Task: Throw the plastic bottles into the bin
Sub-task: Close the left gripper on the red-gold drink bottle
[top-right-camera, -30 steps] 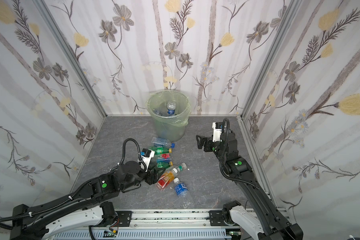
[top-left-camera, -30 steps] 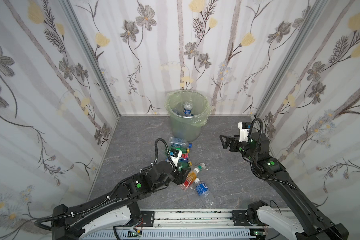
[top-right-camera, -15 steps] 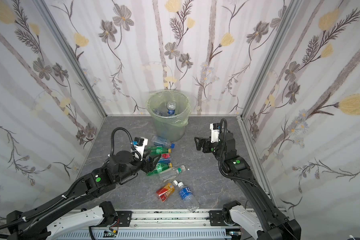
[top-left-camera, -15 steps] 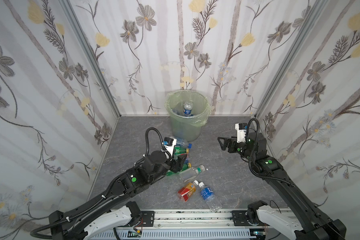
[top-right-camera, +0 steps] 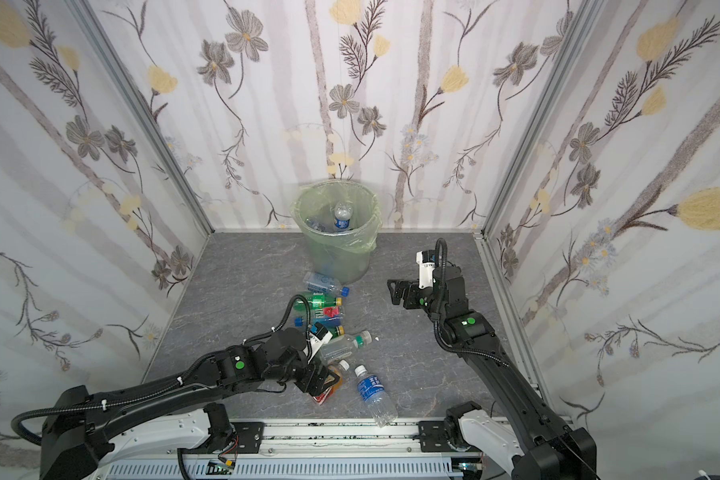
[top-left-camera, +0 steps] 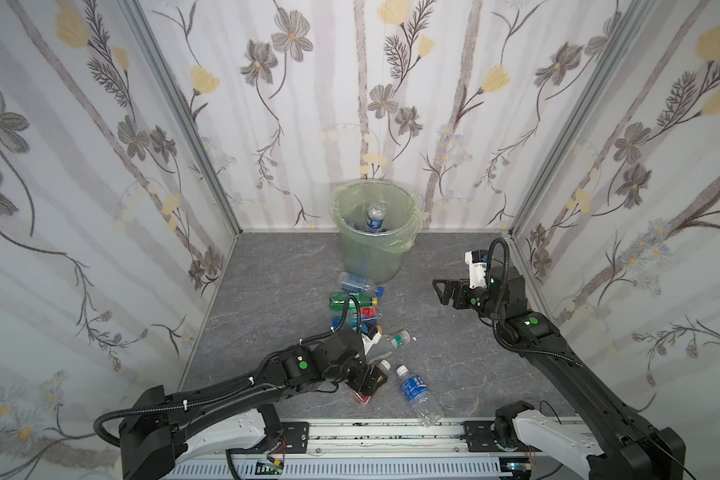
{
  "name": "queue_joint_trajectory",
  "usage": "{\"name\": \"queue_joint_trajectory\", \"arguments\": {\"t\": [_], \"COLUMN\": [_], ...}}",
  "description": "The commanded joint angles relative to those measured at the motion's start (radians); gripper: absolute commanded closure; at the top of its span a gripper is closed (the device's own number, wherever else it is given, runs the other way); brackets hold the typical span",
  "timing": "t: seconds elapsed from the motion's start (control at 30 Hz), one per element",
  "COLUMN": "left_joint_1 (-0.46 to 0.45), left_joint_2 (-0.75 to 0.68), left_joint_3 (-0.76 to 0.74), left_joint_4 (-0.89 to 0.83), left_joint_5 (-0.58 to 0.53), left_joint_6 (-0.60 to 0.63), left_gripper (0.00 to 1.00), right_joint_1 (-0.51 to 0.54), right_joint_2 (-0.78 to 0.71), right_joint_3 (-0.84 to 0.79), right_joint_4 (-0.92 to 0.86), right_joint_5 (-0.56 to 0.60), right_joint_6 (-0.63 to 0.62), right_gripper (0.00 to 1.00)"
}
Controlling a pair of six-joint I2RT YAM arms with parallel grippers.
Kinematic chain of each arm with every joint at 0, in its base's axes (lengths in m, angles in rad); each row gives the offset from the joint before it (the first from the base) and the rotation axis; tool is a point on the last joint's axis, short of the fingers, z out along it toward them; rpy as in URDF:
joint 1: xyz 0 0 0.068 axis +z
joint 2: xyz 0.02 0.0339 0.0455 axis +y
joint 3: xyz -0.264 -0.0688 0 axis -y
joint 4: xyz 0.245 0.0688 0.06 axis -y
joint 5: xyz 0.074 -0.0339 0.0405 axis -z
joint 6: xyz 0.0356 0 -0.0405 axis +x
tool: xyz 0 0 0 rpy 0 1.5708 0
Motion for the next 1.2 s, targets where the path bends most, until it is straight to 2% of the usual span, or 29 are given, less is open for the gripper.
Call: {"name": "queue_joint_trajectory", "arguments": {"t": [0.0, 0.27, 0.7, 0.97, 1.07, 1.17], "left_joint_1": [-0.011, -0.043, -0.099, -0.151, -0.175, -0.189], "left_joint_2": [0.063, 0.163, 0.266, 0.357, 0.361, 0.331], "left_joint_3": [0.006, 0.001, -0.017, 0.010, 0.023, 0.030], "left_joint_4": [-0.003, -0.001, 0.005, 0.005, 0.005, 0.004], "left_joint_5": [-0.018, -0.062, -0.201, -0.258, -0.280, -0.297], "left_joint_6": [-0.039, -0.062, -0.112, -0.129, -0.137, -0.149], "left_gripper": [0.16, 0.15, 0.16, 0.34, 0.43, 0.48], "right_joint_1": [0.000, -0.001, 0.000, -0.001, -0.001, -0.002], "right_joint_2": [0.002, -0.007, -0.002, -0.016, -0.025, -0.028], "right_joint_3": [0.009, 0.000, 0.001, -0.006, -0.013, -0.018], "right_joint_4": [0.018, 0.017, 0.030, 0.026, 0.024, 0.022], "right_joint_5": [-0.017, -0.012, -0.023, -0.016, -0.008, -0.006], "right_joint_6": [0.003, 0.000, 0.003, 0.003, 0.003, 0.002], "right_gripper": [0.02, 0.02, 0.02, 0.02, 0.02, 0.02]}}
